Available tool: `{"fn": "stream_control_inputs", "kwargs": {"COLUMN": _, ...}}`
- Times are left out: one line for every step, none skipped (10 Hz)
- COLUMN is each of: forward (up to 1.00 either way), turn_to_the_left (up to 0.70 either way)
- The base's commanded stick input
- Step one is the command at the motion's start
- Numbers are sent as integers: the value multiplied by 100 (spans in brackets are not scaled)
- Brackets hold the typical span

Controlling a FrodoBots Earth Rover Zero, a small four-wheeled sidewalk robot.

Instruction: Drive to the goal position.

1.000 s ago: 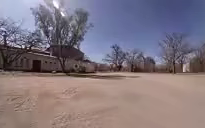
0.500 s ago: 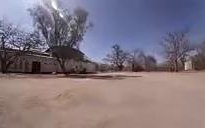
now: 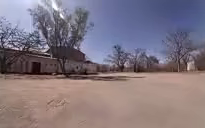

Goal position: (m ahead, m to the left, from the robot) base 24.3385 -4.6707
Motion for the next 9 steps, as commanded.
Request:
{"fn": "stream_control_inputs", "kwargs": {"forward": 100, "turn_to_the_left": -12}}
{"fn": "stream_control_inputs", "kwargs": {"forward": 100, "turn_to_the_left": -27}}
{"fn": "stream_control_inputs", "kwargs": {"forward": 100, "turn_to_the_left": -27}}
{"fn": "stream_control_inputs", "kwargs": {"forward": 100, "turn_to_the_left": -27}}
{"fn": "stream_control_inputs", "kwargs": {"forward": 100, "turn_to_the_left": -27}}
{"fn": "stream_control_inputs", "kwargs": {"forward": 100, "turn_to_the_left": -27}}
{"fn": "stream_control_inputs", "kwargs": {"forward": 100, "turn_to_the_left": -27}}
{"fn": "stream_control_inputs", "kwargs": {"forward": 100, "turn_to_the_left": -27}}
{"fn": "stream_control_inputs", "kwargs": {"forward": 100, "turn_to_the_left": -27}}
